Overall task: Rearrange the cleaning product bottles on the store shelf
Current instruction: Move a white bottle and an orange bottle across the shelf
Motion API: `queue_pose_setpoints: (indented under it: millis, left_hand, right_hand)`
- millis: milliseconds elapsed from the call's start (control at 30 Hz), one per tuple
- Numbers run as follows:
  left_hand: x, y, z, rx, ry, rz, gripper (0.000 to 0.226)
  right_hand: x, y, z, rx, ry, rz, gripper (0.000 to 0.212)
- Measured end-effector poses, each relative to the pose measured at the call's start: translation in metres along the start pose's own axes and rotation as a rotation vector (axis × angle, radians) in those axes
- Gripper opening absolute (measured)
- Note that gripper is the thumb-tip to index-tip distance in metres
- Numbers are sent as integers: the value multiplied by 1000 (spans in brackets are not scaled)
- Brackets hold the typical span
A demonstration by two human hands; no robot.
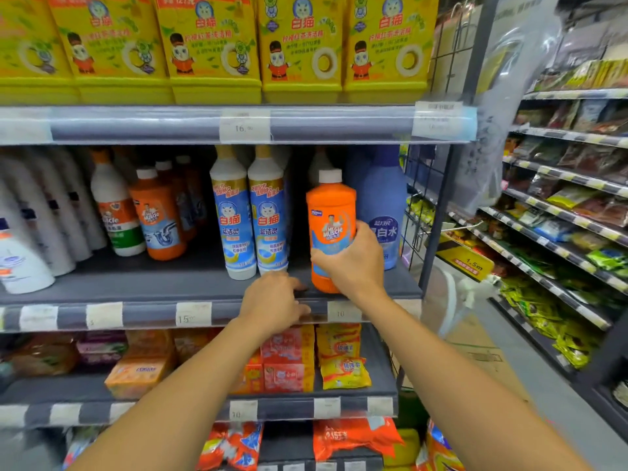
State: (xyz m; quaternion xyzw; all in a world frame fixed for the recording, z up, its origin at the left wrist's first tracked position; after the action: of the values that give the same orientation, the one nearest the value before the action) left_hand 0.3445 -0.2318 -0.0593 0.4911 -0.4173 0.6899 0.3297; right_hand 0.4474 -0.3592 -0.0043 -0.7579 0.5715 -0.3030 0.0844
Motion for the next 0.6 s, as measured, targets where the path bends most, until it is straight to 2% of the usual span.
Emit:
queue_pose_setpoints:
  millis: [100, 300, 433, 600]
  left_hand:
    - [1, 3, 5, 17, -33, -11, 51]
    - [0, 11, 14, 26, -4, -53, 52]
    - [5, 4, 26, 70, 343, 6, 46]
    - [13, -36, 42, 142, 587, 155, 56]
  right_hand:
    - [32, 24, 5, 32, 41, -6, 58]
    - [84, 49, 13, 28, 104, 33, 67]
    - [93, 58, 23, -6, 86, 32, 56]
    - [95, 55, 32, -73, 7, 96, 57]
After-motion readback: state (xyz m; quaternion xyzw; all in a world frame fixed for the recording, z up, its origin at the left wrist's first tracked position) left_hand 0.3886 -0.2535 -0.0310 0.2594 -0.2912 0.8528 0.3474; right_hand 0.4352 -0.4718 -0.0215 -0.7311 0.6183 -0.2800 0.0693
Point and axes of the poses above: each hand's wrist, its own y-axis away from the middle knuckle, its own x-axis out of the back of the hand, z = x × y, the point moved 9 cm from there along -y, towards the middle knuckle, and after that the axes turned 2 degrees about -z, right-handed, at the moved point
